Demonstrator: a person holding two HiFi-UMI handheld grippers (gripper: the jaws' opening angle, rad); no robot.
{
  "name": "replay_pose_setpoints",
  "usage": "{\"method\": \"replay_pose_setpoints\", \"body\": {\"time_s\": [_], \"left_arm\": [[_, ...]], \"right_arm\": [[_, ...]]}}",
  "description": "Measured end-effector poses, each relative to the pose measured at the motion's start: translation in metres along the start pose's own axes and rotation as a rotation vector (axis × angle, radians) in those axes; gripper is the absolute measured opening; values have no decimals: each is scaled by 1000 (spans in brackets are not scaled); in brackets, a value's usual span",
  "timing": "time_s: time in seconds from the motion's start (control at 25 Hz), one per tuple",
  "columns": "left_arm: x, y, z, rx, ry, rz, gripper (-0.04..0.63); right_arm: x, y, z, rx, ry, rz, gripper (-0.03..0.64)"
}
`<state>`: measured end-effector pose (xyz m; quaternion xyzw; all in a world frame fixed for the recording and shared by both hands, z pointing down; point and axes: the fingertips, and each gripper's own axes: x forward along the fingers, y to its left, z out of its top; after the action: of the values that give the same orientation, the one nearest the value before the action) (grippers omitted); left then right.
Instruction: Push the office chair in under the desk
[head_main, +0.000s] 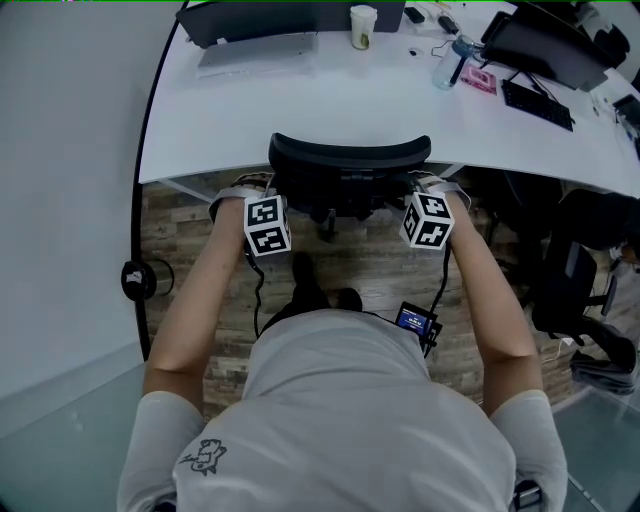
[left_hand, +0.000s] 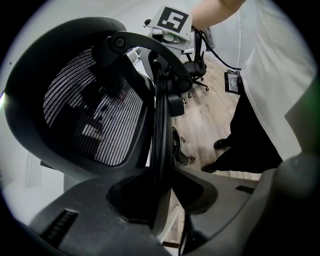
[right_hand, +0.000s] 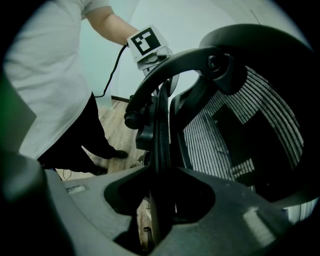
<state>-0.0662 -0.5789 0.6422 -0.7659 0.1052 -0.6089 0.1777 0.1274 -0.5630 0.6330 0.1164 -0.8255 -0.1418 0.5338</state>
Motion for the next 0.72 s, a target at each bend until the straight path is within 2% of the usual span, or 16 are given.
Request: {"method": "replay_pose_setpoints", "body": {"time_s": [0.2, 0.32, 0.48, 0.6, 0.72], "left_arm": [[-7, 2, 1, -12, 12, 49, 137], [-21, 4, 2, -32, 17, 92, 143], [-53, 9, 10, -97, -31, 166, 143], [-80, 8, 27, -199, -125, 206, 143], [-109, 6, 49, -392, -298, 227, 143]], "right_arm": [[-9, -1, 3, -29, 43, -38, 147], [-29, -4, 11, -5, 16, -82, 147], [-53, -1, 18, 62, -21, -128, 147], [-72, 3, 26, 147, -73, -162, 147], [-92, 7, 40, 247, -155, -189, 147]]}}
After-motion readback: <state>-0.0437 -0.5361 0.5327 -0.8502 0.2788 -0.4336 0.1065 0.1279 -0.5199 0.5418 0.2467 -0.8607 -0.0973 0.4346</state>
